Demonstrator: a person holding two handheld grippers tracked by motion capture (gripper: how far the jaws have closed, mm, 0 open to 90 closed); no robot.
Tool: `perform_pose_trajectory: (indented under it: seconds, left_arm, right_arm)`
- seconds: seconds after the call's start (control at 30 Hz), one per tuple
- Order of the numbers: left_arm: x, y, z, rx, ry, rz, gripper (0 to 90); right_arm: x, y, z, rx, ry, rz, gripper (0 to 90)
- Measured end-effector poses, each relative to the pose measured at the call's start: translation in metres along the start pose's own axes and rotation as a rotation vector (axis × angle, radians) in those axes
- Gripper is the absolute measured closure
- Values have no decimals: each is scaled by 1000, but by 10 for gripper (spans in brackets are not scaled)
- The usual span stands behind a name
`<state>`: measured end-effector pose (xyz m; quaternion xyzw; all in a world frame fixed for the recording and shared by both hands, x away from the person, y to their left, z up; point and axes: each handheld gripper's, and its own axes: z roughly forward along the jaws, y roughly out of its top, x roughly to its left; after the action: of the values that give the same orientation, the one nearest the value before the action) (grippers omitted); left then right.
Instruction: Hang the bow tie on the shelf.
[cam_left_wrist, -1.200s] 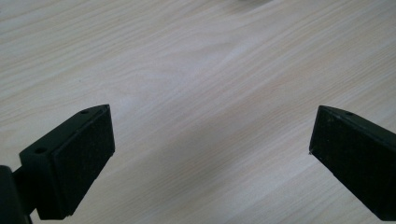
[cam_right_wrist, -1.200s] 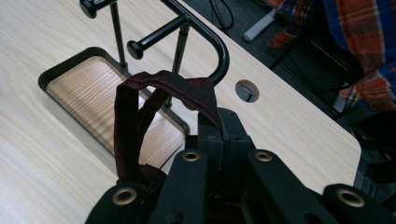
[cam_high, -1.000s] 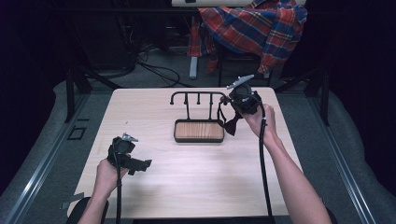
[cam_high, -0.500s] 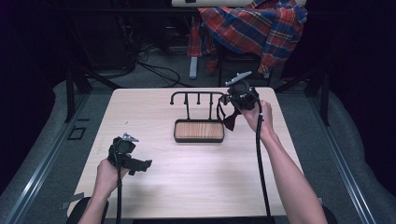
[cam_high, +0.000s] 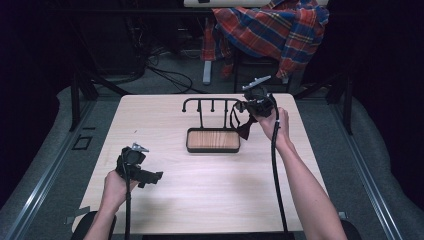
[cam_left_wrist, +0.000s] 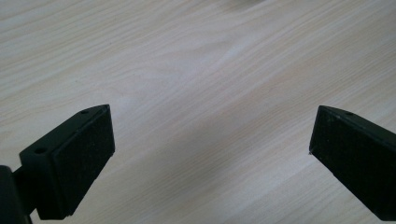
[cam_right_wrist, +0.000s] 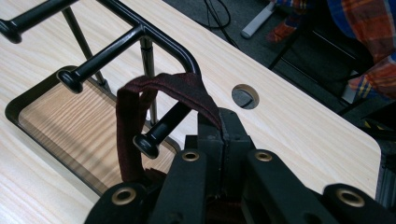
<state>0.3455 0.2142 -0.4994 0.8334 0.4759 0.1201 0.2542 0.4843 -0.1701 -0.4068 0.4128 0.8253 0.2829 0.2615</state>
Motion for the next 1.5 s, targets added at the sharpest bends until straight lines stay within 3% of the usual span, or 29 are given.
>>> perform_pose_trajectory:
  seconds: [0.93,1.5]
  left_arm:
    - [-1,0,1,11,-6,2,2]
    - [-1,0,1,10,-5,2,3]
  right_arm:
    - [-7,-13,17,35,53,58,852]
    - [-11,-15,3,20,76,40,689]
